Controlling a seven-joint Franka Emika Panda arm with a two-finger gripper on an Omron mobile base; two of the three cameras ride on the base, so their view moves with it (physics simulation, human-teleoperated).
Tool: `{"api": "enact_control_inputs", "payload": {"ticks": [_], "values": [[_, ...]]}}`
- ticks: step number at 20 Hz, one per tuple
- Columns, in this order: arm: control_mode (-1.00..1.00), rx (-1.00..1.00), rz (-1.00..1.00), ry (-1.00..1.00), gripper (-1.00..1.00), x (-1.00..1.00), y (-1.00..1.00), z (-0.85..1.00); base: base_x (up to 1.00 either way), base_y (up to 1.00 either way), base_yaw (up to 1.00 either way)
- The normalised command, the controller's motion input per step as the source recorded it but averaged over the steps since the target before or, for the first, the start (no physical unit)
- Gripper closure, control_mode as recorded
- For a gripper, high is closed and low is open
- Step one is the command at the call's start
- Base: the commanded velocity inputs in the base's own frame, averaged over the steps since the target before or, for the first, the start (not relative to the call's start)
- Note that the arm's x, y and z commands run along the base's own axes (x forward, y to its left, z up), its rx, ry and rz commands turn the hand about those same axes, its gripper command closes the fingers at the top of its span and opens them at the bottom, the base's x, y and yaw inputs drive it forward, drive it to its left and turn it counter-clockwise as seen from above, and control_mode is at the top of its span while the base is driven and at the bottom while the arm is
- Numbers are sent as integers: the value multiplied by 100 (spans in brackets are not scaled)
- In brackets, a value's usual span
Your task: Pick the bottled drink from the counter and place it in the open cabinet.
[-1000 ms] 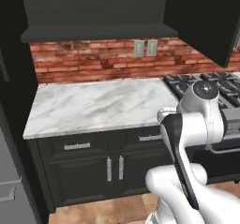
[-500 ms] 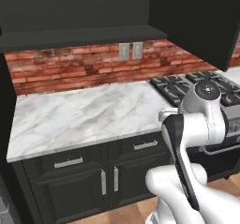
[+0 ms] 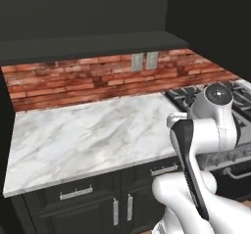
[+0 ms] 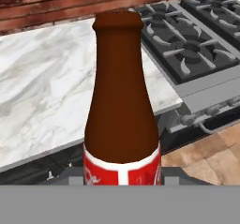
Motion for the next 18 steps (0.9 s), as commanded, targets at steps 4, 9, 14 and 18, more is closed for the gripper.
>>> {"api": "enact_control_inputs", "payload": {"ticks": [4,9,14,18], "values": [[100,0,0,0,100,0,0,0,51,28,0],[100,0,0,0,100,0,0,0,49,27,0],[100,0,0,0,100,0,0,0,16,16,0],[100,0,0,0,100,0,0,0,0,0,0]]}}
